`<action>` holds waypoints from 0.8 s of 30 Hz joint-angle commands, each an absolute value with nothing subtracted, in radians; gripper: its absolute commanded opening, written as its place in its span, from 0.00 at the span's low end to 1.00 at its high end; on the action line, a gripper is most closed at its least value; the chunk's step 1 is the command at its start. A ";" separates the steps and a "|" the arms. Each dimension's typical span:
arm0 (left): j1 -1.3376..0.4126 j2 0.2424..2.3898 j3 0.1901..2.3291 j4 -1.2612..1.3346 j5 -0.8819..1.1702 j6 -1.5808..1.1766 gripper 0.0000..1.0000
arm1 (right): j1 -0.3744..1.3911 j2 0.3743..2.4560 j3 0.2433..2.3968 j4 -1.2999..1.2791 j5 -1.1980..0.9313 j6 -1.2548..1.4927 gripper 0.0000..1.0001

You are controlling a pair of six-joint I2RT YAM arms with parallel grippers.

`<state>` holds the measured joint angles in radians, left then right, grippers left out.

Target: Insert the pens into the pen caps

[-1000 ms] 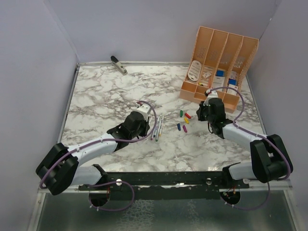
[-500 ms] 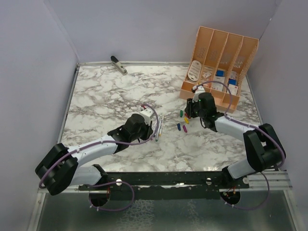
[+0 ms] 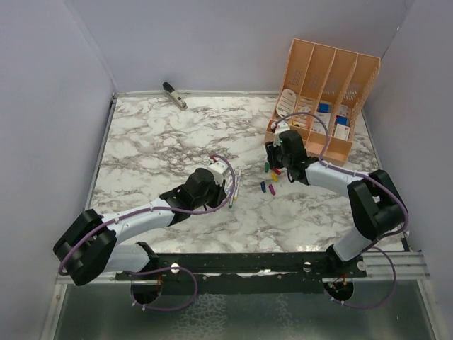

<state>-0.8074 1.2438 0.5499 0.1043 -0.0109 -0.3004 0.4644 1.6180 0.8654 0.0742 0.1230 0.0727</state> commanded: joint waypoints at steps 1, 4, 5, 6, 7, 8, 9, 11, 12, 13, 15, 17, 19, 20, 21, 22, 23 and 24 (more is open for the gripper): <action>-0.814 1.236 0.567 0.135 0.002 -0.297 0.00 | 0.463 1.644 0.882 0.031 0.185 0.052 0.44; -0.813 1.247 0.566 0.138 0.011 -0.292 0.00 | 0.463 1.662 0.876 0.026 0.188 0.059 0.44; -0.814 1.250 0.566 0.140 0.012 -0.290 0.00 | 0.463 1.667 0.873 0.025 0.189 0.062 0.44; -0.814 1.252 0.566 0.142 0.014 -0.290 0.00 | 0.463 1.670 0.871 0.024 0.187 0.065 0.43; -0.813 1.254 0.566 0.145 0.016 -0.291 0.00 | 0.463 1.673 0.867 0.024 0.186 0.069 0.43; -0.813 1.256 0.565 0.148 0.018 -0.290 0.00 | 0.463 1.673 0.862 0.026 0.184 0.071 0.43; -0.813 1.257 0.565 0.151 0.019 -0.291 0.00 | 0.463 1.674 0.858 0.026 0.179 0.074 0.43; -0.813 1.260 0.566 0.154 0.019 -0.290 0.00 | 0.463 1.672 0.848 0.031 0.167 0.079 0.43; -0.813 1.263 0.565 0.154 0.018 -0.291 0.00 | 0.463 1.671 0.848 0.030 0.162 0.081 0.44; -0.813 1.265 0.565 0.154 0.016 -0.291 0.00 | 0.463 1.672 0.848 0.028 0.161 0.082 0.44; -0.814 1.267 0.563 0.153 0.014 -0.295 0.00 | 0.463 1.671 0.847 0.025 0.164 0.085 0.44; -0.814 1.267 0.561 0.155 0.013 -0.298 0.00 | 0.463 1.673 0.849 0.020 0.169 0.087 0.44; -0.813 1.265 0.560 0.154 0.012 -0.300 0.00 | 0.463 1.680 0.853 0.007 0.170 0.089 0.44; -0.813 1.263 0.559 0.155 0.010 -0.300 0.00 | 0.462 1.684 0.856 0.000 0.170 0.089 0.44; -0.814 1.262 0.558 0.154 0.007 -0.301 0.00 | 0.463 1.689 0.861 -0.011 0.168 0.091 0.44; -0.813 1.261 0.558 0.153 0.006 -0.301 0.00 | 0.462 1.695 0.865 -0.023 0.165 0.092 0.44; -0.813 1.260 0.557 0.154 0.003 -0.302 0.00 | 0.463 1.702 0.868 -0.031 0.162 0.092 0.44; -0.813 1.260 0.557 0.152 0.002 -0.302 0.00 | 0.463 1.707 0.872 -0.038 0.161 0.092 0.44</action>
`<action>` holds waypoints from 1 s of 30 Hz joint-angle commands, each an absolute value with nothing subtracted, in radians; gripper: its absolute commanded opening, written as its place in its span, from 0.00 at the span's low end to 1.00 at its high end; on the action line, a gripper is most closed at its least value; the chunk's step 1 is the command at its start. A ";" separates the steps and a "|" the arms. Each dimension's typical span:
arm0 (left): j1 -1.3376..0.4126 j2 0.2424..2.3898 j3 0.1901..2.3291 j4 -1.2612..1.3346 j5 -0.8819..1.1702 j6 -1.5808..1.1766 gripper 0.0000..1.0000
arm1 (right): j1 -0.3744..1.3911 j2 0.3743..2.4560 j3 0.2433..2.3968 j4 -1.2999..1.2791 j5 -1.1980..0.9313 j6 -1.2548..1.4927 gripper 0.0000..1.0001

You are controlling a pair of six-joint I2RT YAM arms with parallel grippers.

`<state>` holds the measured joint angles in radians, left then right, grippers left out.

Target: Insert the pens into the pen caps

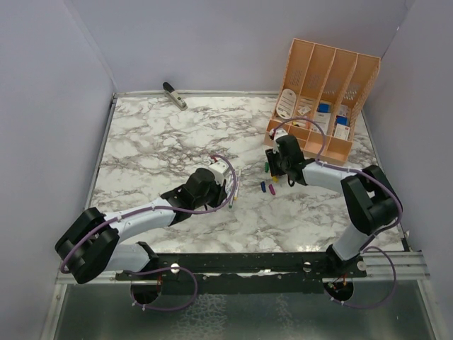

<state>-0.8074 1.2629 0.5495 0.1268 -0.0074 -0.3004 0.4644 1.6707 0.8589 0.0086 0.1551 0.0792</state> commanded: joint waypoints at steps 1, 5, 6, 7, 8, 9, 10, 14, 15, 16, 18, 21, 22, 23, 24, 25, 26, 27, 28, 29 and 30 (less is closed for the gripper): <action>-0.813 1.261 0.558 0.152 0.000 -0.304 0.00 | 0.463 1.712 0.876 -0.044 0.161 0.093 0.44; -0.813 1.269 0.559 0.152 0.001 -0.305 0.00 | 0.462 1.745 0.900 -0.074 0.165 0.093 0.44; -0.813 1.271 0.558 0.152 0.001 -0.306 0.00 | 0.463 1.751 0.905 -0.080 0.165 0.094 0.44; -0.813 1.272 0.558 0.153 0.000 -0.308 0.00 | 0.463 1.755 0.909 -0.084 0.167 0.095 0.44; -0.813 1.272 0.557 0.153 0.000 -0.309 0.00 | 0.462 1.758 0.912 -0.085 0.168 0.095 0.43; -0.813 1.271 0.556 0.153 -0.001 -0.309 0.00 | 0.463 1.760 0.914 -0.087 0.169 0.095 0.43; -0.813 1.270 0.556 0.154 -0.002 -0.309 0.00 | 0.463 1.762 0.915 -0.090 0.171 0.096 0.43; -0.813 1.264 0.550 0.153 -0.010 -0.312 0.00 | 0.462 1.767 0.913 -0.112 0.184 0.110 0.43; -0.813 1.264 0.549 0.154 -0.013 -0.312 0.00 | 0.462 1.765 0.910 -0.117 0.183 0.119 0.42; -0.813 1.263 0.548 0.154 -0.015 -0.312 0.00 | 0.463 1.761 0.905 -0.121 0.183 0.127 0.42; -0.813 1.267 0.549 0.152 -0.018 -0.312 0.00 | 0.463 1.750 0.890 -0.128 0.178 0.139 0.42; -0.813 1.272 0.551 0.153 -0.018 -0.314 0.00 | 0.462 1.734 0.874 -0.139 0.175 0.148 0.42; -0.814 1.274 0.552 0.153 -0.018 -0.315 0.00 | 0.463 1.733 0.873 -0.149 0.176 0.152 0.42; -0.813 1.276 0.554 0.152 -0.018 -0.317 0.00 | 0.463 1.732 0.871 -0.157 0.177 0.156 0.42; -0.813 1.276 0.554 0.152 -0.018 -0.319 0.00 | 0.463 1.730 0.871 -0.163 0.177 0.159 0.42; -0.813 1.276 0.555 0.153 -0.017 -0.320 0.00 | 0.462 1.729 0.869 -0.167 0.178 0.164 0.41; -0.813 1.276 0.555 0.154 -0.017 -0.320 0.00 | 0.463 1.727 0.867 -0.168 0.183 0.167 0.41; -0.814 1.274 0.555 0.153 -0.017 -0.323 0.00 | 0.463 1.726 0.869 -0.174 0.193 0.175 0.41; -0.813 1.272 0.553 0.155 -0.019 -0.323 0.00 | 0.463 1.726 0.875 -0.187 0.201 0.181 0.41; -0.814 1.269 0.552 0.153 -0.021 -0.325 0.00 | 0.463 1.725 0.880 -0.199 0.203 0.183 0.41; -0.813 1.267 0.549 0.154 -0.024 -0.327 0.00 | 0.463 1.724 0.883 -0.206 0.205 0.185 0.41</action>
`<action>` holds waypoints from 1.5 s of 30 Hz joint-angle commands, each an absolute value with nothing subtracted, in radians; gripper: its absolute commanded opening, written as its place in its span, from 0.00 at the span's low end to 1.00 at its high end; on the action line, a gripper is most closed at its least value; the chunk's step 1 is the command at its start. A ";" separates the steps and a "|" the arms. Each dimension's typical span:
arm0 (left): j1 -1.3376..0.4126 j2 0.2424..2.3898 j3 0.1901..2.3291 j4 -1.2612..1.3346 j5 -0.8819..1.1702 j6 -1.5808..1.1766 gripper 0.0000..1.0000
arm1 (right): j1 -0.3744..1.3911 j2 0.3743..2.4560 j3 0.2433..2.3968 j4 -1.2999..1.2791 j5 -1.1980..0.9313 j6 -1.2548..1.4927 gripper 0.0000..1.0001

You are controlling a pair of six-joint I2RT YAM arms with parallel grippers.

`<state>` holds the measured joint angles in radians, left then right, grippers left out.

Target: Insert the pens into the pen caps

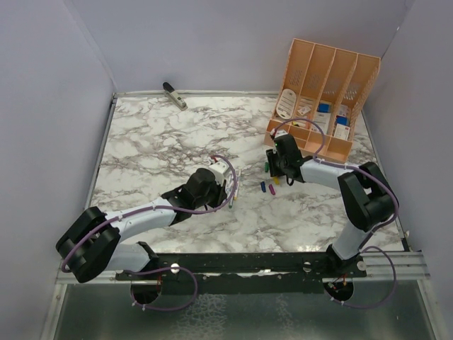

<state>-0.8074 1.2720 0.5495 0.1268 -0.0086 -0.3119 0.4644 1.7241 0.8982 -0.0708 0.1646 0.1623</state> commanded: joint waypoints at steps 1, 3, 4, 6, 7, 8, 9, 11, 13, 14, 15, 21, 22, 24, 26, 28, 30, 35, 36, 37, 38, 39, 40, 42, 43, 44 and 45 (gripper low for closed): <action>-0.813 1.265 0.548 0.155 -0.026 -0.328 0.00 | 0.463 1.721 0.882 -0.210 0.209 0.186 0.41; -0.813 1.263 0.545 0.157 -0.029 -0.330 0.00 | 0.463 1.719 0.882 -0.214 0.214 0.184 0.40; -0.813 1.262 0.544 0.158 -0.030 -0.331 0.00 | 0.462 1.720 0.882 -0.215 0.218 0.184 0.39; -0.814 1.261 0.545 0.157 -0.034 -0.330 0.00 | 0.462 1.728 0.888 -0.220 0.220 0.186 0.36; -0.813 1.260 0.546 0.155 -0.036 -0.331 0.00 | 0.462 1.733 0.890 -0.223 0.218 0.185 0.32; -0.813 1.258 0.545 0.152 -0.041 -0.333 0.00 | 0.462 1.741 0.896 -0.226 0.217 0.187 0.27; -0.813 1.256 0.544 0.151 -0.045 -0.334 0.00 | 0.462 1.748 0.903 -0.229 0.216 0.186 0.23; -0.813 1.252 0.544 0.147 -0.052 -0.334 0.00 | 0.463 1.765 0.912 -0.232 0.208 0.187 0.20; -0.814 1.249 0.544 0.143 -0.054 -0.333 0.00 | 0.463 1.784 0.917 -0.228 0.199 0.184 0.20; -0.813 1.248 0.544 0.142 -0.055 -0.333 0.00 | 0.462 1.795 0.923 -0.230 0.195 0.184 0.20; -0.813 1.246 0.545 0.141 -0.056 -0.333 0.00 | 0.463 1.804 0.931 -0.233 0.193 0.185 0.20; -0.813 1.246 0.544 0.136 -0.069 -0.333 0.00 | 0.462 1.826 0.944 -0.244 0.187 0.187 0.13; -0.813 1.248 0.544 0.136 -0.067 -0.333 0.00 | 0.462 1.826 0.945 -0.244 0.187 0.187 0.09; -0.813 1.251 0.545 0.142 -0.061 -0.332 0.00 | 0.461 1.826 0.947 -0.248 0.188 0.193 0.01; -0.813 1.255 0.543 0.152 -0.053 -0.331 0.00 | 0.462 1.821 0.946 -0.247 0.189 0.199 0.01; -0.813 1.255 0.542 0.162 -0.043 -0.325 0.00 | 0.462 1.802 0.942 -0.237 0.192 0.204 0.01; -0.814 1.251 0.543 0.170 -0.038 -0.318 0.00 | 0.462 1.766 0.938 -0.221 0.202 0.207 0.01; -0.813 1.222 0.546 0.206 -0.026 -0.291 0.00 | 0.463 1.652 0.926 -0.144 0.179 0.182 0.01; -0.813 1.215 0.547 0.220 -0.017 -0.285 0.00 | 0.463 1.625 0.919 -0.122 0.170 0.178 0.01; -0.813 1.210 0.548 0.235 -0.007 -0.280 0.00 | 0.463 1.597 0.911 -0.102 0.164 0.176 0.01; -0.813 1.203 0.545 0.254 0.004 -0.278 0.00 | 0.463 1.571 0.899 -0.079 0.157 0.174 0.01; -0.814 1.197 0.541 0.274 0.018 -0.277 0.00 | 0.463 1.541 0.887 -0.054 0.149 0.173 0.01; -0.813 1.191 0.534 0.296 0.037 -0.277 0.00 | 0.463 1.514 0.873 -0.026 0.137 0.172 0.01; -0.813 1.179 0.512 0.360 0.074 -0.275 0.00 | 0.462 1.450 0.833 0.041 0.107 0.172 0.01; -0.813 1.171 0.495 0.398 0.087 -0.273 0.00 | 0.463 1.421 0.809 0.082 0.088 0.177 0.01; -0.813 1.165 0.477 0.437 0.094 -0.273 0.00 | 0.462 1.390 0.778 0.120 0.066 0.180 0.01; -0.815 1.158 0.461 0.469 0.097 -0.272 0.00 | 0.463 1.364 0.760 0.152 0.050 0.186 0.01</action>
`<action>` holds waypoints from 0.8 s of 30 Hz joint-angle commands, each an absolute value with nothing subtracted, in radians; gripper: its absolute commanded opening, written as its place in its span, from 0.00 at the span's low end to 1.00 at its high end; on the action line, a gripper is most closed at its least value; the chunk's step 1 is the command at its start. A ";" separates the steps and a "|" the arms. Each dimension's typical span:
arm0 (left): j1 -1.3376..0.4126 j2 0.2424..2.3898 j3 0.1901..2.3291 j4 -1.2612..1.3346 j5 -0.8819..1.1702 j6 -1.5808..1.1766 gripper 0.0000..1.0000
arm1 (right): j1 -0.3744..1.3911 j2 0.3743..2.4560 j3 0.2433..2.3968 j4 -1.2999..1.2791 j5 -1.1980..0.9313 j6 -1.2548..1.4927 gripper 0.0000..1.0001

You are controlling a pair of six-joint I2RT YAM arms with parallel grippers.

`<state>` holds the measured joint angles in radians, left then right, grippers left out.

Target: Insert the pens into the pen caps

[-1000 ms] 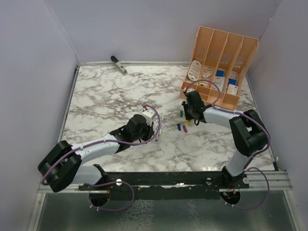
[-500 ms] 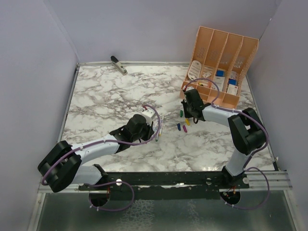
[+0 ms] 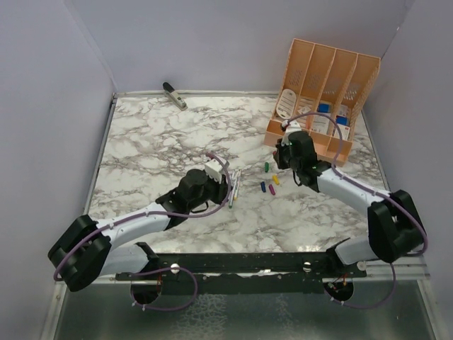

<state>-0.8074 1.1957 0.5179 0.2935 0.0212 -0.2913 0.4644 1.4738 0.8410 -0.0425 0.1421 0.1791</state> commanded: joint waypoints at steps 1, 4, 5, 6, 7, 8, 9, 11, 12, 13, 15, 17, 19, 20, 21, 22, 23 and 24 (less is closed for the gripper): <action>-0.815 1.154 0.448 0.500 0.102 -0.266 0.00 | 0.464 1.337 0.742 0.184 0.032 0.192 0.01; -0.816 1.141 0.408 0.591 0.107 -0.260 0.00 | 0.467 1.269 0.703 0.262 -0.027 0.214 0.01; -0.816 1.136 0.391 0.626 0.108 -0.261 0.00 | 0.471 1.254 0.695 0.293 -0.047 0.223 0.01; -0.818 1.131 0.372 0.673 0.110 -0.262 0.00 | 0.476 1.239 0.686 0.315 -0.066 0.232 0.01; -0.818 1.125 0.352 0.725 0.110 -0.264 0.00 | 0.483 1.224 0.677 0.340 -0.081 0.241 0.01; -0.820 1.122 0.322 0.778 0.111 -0.268 0.00 | 0.492 1.210 0.666 0.367 -0.093 0.249 0.01; -0.820 1.121 0.301 0.838 0.109 -0.275 0.00 | 0.504 1.193 0.652 0.401 -0.101 0.258 0.01; -0.822 1.126 0.265 0.944 0.108 -0.291 0.00 | 0.532 1.159 0.616 0.480 -0.104 0.266 0.01; -0.822 1.131 0.252 0.987 0.110 -0.297 0.00 | 0.547 1.143 0.596 0.529 -0.103 0.270 0.01; -0.824 1.136 0.241 1.028 0.114 -0.303 0.00 | 0.561 1.130 0.575 0.578 -0.106 0.274 0.01; -0.830 1.152 0.212 1.128 0.123 -0.314 0.00 | 0.588 1.114 0.543 0.667 -0.113 0.281 0.01; -0.837 1.175 0.180 1.262 0.128 -0.331 0.00 | 0.610 1.107 0.522 0.737 -0.116 0.295 0.01; -0.841 1.207 0.165 1.387 0.136 -0.350 0.00 | 0.628 1.101 0.503 0.798 -0.120 0.318 0.01; -0.843 1.223 0.166 1.421 0.147 -0.357 0.00 | 0.635 1.097 0.495 0.826 -0.122 0.327 0.01; -0.848 1.242 0.172 1.451 0.157 -0.363 0.00 | 0.644 1.092 0.486 0.859 -0.124 0.333 0.01; -0.852 1.262 0.179 1.475 0.167 -0.369 0.00 | 0.659 1.089 0.477 0.888 -0.124 0.335 0.01; -0.859 1.282 0.185 1.497 0.174 -0.375 0.00 | 0.670 1.086 0.469 0.919 -0.124 0.335 0.01; -0.864 1.301 0.189 1.528 0.181 -0.379 0.00 | 0.679 1.082 0.465 0.945 -0.124 0.333 0.01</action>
